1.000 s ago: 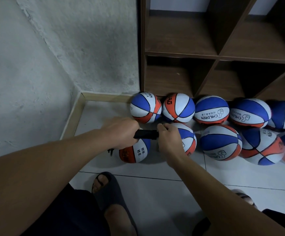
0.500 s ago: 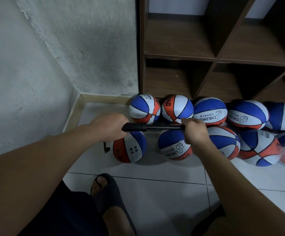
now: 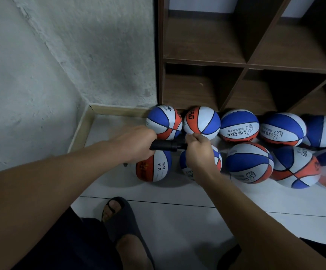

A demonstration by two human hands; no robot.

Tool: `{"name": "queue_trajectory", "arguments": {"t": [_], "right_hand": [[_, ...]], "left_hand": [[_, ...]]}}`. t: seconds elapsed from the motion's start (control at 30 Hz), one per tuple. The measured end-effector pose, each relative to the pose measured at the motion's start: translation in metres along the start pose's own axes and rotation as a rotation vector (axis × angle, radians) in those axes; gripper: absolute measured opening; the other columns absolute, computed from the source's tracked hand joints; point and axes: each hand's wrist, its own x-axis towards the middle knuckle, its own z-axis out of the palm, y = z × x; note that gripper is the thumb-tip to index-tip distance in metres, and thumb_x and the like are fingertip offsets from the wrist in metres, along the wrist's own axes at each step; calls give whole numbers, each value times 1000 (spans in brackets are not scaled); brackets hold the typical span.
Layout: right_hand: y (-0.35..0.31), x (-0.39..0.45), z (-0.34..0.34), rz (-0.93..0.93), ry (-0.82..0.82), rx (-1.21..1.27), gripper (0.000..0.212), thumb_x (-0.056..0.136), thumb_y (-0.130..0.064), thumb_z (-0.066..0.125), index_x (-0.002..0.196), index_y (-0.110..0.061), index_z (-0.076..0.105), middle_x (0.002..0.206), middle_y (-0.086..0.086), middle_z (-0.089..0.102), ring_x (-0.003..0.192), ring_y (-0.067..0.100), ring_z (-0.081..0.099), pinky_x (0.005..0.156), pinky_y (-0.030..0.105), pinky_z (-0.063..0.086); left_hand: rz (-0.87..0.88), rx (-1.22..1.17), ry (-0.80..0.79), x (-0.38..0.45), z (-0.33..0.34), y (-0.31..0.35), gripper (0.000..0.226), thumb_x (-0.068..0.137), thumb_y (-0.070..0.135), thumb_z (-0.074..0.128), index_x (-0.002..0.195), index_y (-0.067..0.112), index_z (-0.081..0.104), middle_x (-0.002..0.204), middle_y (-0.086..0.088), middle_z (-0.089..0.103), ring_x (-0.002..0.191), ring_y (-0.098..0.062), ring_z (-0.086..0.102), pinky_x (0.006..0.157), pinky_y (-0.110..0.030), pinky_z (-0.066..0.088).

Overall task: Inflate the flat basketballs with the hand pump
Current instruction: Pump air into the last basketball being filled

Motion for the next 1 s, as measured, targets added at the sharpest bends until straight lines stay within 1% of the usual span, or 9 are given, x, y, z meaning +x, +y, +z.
{"name": "queue_trajectory", "arguments": {"t": [0.1,0.2,0.47,0.63,0.7,0.8,0.87,0.93,1.0], "right_hand": [[1,-3,7,-5,-16,-10,31,110,-31,48,89,-11,60,59,-9,46,53,10,41,56,32,37],[5,-4,10,0,-25,-2,32,110,-33,49,83,-17,56,61,-8,47,61,16,44,59,33,37],[-3,17,-15,62,-83,-45,27,107,-30,54,88,-14,62,58,-3,42,52,15,37,53,32,33],[-9,46,-68,99,-15,-26,27,103,-25,59,78,-19,51,62,3,38,48,17,32,49,32,25],[-5,49,-71,112,-43,-23,28,104,-24,58,78,-19,50,63,3,37,46,15,31,47,31,24],[0,43,-58,117,-5,-41,21,104,-25,56,83,-20,55,63,2,37,53,18,29,47,30,27],[2,34,-43,103,33,-53,20,103,-25,53,89,-14,60,66,4,38,58,20,33,53,34,31],[3,26,-27,58,28,-68,23,101,-25,51,86,-9,53,68,5,37,65,23,35,60,40,32],[0,21,-13,17,5,-59,24,101,-24,50,82,-10,47,63,-1,34,62,20,34,60,39,31]], "left_hand": [[-6,-27,-17,-3,0,7,20,98,26,61,79,22,62,71,3,61,59,-15,56,52,-30,38],[7,-15,-24,-4,1,11,17,98,27,61,82,22,65,73,2,61,60,-15,56,53,-32,42],[33,-70,1,-2,8,-6,26,101,38,64,77,27,60,71,5,61,61,-12,57,52,-28,33],[-58,-194,-42,0,11,-31,28,97,37,67,71,27,61,66,3,64,59,-16,63,54,-35,47],[-88,-189,-59,1,13,-34,28,95,40,67,71,27,61,66,3,64,60,-18,64,58,-39,53],[-100,-173,-85,1,14,-33,30,94,42,66,70,25,60,65,2,64,59,-21,64,61,-44,58],[-99,-173,-69,1,13,-30,34,95,38,66,66,26,55,63,4,59,57,-21,60,59,-42,54],[-90,-168,-65,1,12,-24,36,98,33,65,65,27,51,63,5,56,56,-18,54,54,-34,44],[-78,-128,-52,1,11,-16,36,99,33,64,66,26,52,64,5,57,56,-17,55,54,-31,39]]}}
